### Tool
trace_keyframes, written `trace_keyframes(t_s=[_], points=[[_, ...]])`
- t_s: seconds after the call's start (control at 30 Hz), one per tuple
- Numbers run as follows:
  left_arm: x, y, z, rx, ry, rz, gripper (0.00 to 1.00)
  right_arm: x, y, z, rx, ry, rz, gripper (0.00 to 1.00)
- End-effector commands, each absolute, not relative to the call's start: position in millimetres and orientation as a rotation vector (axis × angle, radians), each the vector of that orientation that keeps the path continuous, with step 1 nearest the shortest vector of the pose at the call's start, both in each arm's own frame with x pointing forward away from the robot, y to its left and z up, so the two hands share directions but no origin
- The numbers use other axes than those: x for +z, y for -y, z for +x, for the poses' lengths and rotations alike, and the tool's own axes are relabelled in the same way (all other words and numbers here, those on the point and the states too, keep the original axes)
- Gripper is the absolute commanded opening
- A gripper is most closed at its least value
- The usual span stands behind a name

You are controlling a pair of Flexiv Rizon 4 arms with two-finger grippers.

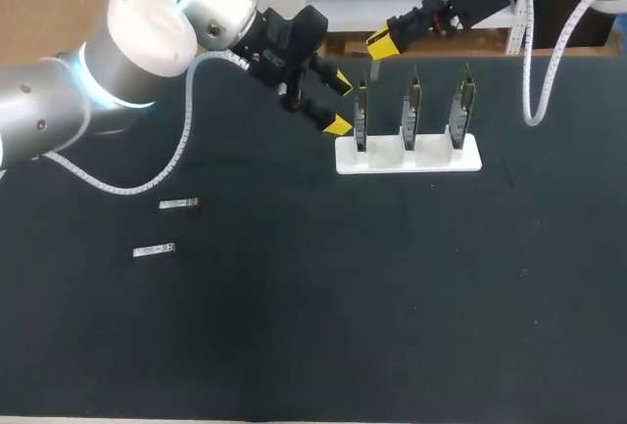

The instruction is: Pick up the optical module with the left hand, and insert it into the network port with the right hand.

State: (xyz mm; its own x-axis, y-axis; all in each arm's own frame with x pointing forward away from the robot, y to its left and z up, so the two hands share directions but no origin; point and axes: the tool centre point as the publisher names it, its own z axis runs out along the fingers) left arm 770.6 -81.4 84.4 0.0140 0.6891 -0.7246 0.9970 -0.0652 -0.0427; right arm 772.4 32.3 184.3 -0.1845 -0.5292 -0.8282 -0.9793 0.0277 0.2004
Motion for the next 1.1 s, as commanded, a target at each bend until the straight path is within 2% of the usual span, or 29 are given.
trace_keyframes(t_s=[0.03, 1.1], points=[[83, 86, 776, -0.824, -1.724, 1.827, 1.00, 185, -31, 770, 1.061, -1.764, -1.530, 0.00], [84, 89, 775, -0.803, -1.727, 1.821, 1.00, 181, -41, 777, 1.043, -1.741, -1.641, 0.00]])
